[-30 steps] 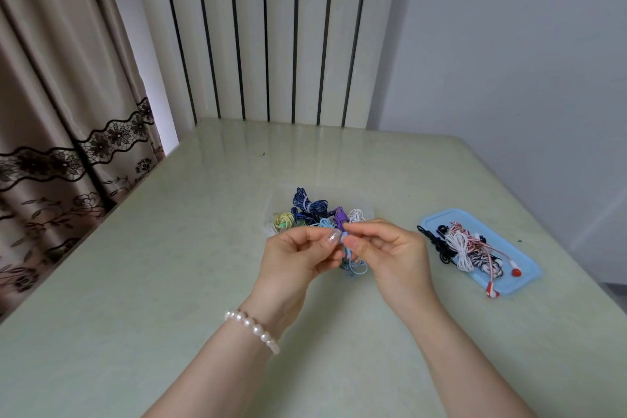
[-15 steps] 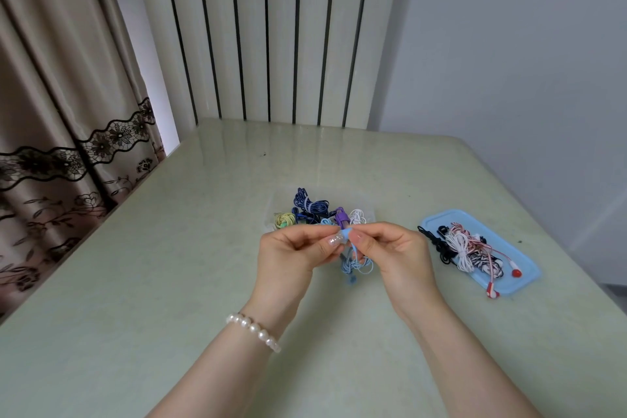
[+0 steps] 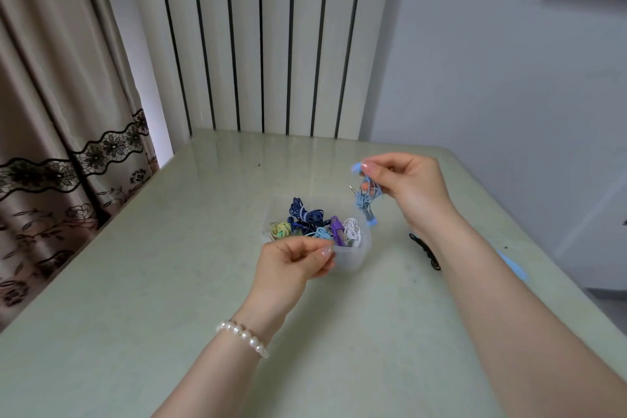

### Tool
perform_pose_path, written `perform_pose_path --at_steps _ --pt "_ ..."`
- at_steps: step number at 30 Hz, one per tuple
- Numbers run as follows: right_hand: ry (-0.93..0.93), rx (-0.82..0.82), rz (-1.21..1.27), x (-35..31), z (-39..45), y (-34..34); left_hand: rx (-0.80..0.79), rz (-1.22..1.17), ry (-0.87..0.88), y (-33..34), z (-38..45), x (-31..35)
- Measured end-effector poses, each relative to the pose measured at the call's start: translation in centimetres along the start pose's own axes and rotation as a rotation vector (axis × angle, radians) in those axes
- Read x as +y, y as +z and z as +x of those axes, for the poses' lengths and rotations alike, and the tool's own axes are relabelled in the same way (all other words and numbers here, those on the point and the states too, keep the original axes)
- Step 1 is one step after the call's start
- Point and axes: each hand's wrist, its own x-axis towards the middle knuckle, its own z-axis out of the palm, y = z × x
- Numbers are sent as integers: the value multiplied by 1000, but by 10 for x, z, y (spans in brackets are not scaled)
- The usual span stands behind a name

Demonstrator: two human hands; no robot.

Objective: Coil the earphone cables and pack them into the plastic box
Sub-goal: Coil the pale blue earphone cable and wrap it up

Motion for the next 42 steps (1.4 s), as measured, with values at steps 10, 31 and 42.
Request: perform_pose_path --at_steps 10,31,42 --pt "356 3 -327 60 37 13 -58 188 -110 -13 7 -8" --pt "101 -201 -968 66 28 14 -49 379 -48 -17 11 -15" --pt "212 -105 -966 65 36 21 -55 365 -43 -16 13 -16"
